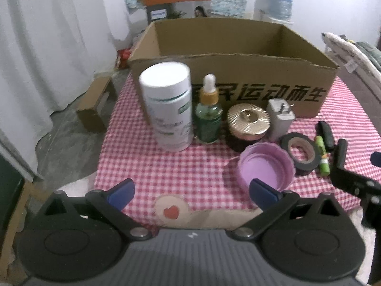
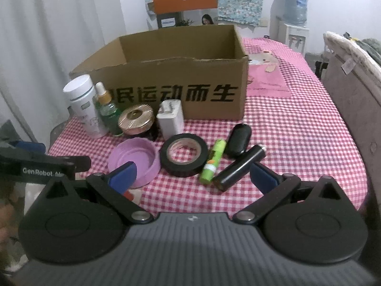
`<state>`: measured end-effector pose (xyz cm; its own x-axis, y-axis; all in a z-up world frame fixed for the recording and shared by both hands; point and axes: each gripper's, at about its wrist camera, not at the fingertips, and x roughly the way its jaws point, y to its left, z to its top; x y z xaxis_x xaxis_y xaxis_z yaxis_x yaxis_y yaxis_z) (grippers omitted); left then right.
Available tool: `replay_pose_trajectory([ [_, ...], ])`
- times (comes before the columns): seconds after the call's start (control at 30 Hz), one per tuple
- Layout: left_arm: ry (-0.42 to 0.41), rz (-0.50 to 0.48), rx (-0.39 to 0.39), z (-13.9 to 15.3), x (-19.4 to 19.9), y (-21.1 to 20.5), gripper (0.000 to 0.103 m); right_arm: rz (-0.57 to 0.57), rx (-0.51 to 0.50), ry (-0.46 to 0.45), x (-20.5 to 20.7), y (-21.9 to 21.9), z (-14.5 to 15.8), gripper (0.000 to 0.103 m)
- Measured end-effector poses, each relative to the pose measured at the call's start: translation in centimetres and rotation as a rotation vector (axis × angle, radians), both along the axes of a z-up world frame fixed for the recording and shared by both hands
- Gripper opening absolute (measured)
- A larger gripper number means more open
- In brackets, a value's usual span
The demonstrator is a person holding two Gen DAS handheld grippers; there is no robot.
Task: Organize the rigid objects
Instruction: 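Close the right gripper around the black cylinder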
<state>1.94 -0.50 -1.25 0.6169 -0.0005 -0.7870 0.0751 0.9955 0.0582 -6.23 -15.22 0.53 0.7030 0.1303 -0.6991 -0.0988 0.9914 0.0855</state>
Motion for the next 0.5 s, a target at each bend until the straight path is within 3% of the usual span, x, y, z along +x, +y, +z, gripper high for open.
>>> replay_pose_trajectory([
  [0.13,-0.065,-0.092,-0.012,0.4,0.1,-1.4,0.102,-0.048,0.032,-0.008,0.3,-2.1,0.2,0.101],
  [0.3,-0.154,-0.273,-0.047,1.3,-0.3,-4.2,0.102,-0.126,0.079,-0.021,1.0,-5.1,0.2,0.098],
  [0.43,-0.164,-0.419,-0.105,1.4,0.0,-6.4,0.098,-0.157,0.131,-0.004,1.8,-6.9,-0.3,0.087],
  [0.5,-0.155,-0.492,-0.105,1.2,0.0,-7.8,0.090,-0.163,0.158,0.021,2.5,-7.6,-0.8,0.078],
])
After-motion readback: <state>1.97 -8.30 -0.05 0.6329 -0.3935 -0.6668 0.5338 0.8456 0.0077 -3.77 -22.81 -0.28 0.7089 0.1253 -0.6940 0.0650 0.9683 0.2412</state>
